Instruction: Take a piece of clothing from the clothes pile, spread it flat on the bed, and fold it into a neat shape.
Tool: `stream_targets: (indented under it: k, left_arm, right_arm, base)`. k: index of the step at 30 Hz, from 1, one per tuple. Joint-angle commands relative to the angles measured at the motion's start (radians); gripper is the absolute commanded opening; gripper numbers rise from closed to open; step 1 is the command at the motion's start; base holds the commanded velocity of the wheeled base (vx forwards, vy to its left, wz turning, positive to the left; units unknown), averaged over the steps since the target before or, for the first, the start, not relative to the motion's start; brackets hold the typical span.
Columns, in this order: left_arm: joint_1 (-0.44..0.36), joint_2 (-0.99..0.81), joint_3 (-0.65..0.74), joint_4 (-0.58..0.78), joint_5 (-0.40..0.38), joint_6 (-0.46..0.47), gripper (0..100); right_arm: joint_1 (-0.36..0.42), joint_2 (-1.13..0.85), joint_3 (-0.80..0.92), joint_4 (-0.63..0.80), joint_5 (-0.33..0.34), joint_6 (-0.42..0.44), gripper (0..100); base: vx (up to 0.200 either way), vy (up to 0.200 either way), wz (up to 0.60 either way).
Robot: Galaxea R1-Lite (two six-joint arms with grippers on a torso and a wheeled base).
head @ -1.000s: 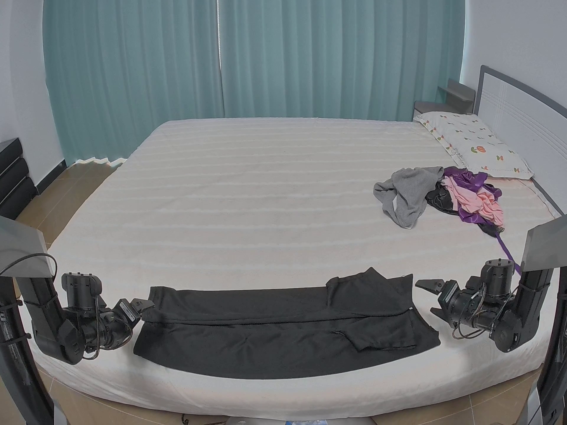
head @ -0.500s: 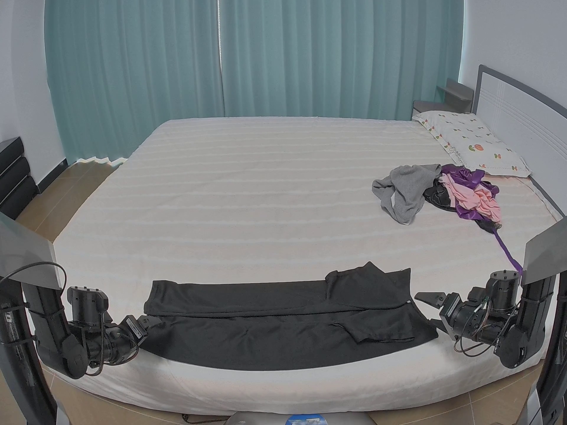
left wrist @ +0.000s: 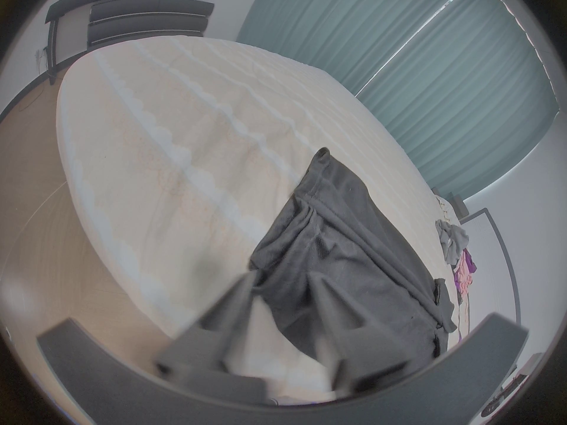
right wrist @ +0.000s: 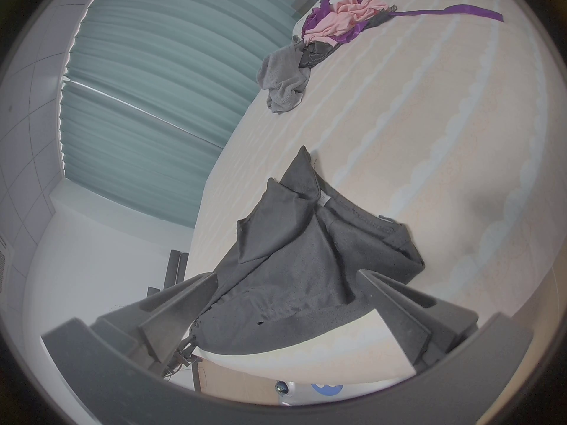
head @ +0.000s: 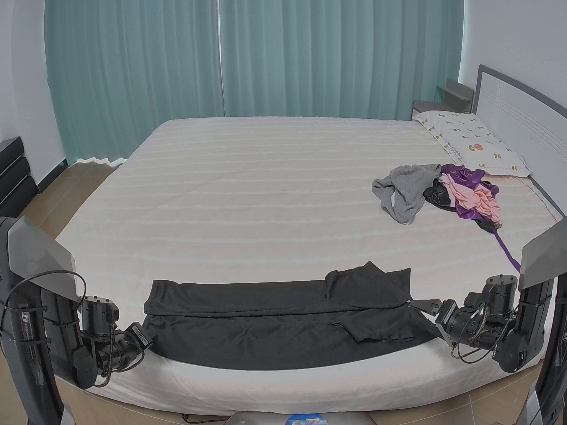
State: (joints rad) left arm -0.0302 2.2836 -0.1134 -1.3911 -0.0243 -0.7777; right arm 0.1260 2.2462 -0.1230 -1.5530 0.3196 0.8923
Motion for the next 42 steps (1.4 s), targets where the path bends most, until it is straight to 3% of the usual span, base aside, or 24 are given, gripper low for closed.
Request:
stream_targets:
  k: [1,10,13,19,26,33,36,42]
  left_arm:
    - [0.000,0.036,0.041,-0.023,0.003,0.003,0]
    - [0.010,0.034,0.084,-0.031,0.037,0.015,0]
    - [0.007,0.036,0.084,-0.037,0.032,0.014,0]
    - [0.007,0.040,0.081,-0.042,0.029,0.012,0]
    - [0.007,0.051,0.080,-0.060,0.024,0.006,0]
    - [0.009,0.053,0.077,-0.062,0.023,0.006,0]
    - [0.009,0.053,0.075,-0.062,0.023,0.005,0]
    - [0.009,0.053,0.075,-0.060,0.023,0.005,0]
  right_arm:
    - [0.012,0.004,0.014,-0.013,-0.002,-0.001,100]
    - [0.052,-0.003,0.060,-0.013,-0.013,-0.006,100]
    - [0.090,0.004,0.048,-0.013,-0.076,-0.004,100]
    - [0.146,0.004,0.043,-0.013,-0.099,0.002,100]
    - [0.126,0.003,0.032,-0.010,-0.146,-0.003,100]
    - [0.118,-0.016,0.123,-0.012,-0.149,0.005,100]
    - [0.080,0.012,0.123,-0.007,-0.151,0.030,100]
    - [0.078,0.069,0.114,-0.013,-0.169,0.033,100]
  base:
    - [0.000,0.000,0.00]
    - [0.000,0.000,0.00]
    - [0.000,0.000,0.00]
    - [0.000,0.000,0.00]
    - [0.000,0.000,0.00]
    - [0.000,0.000,0.00]
    - [0.000,0.000,0.00]
    - [0.000,0.000,0.00]
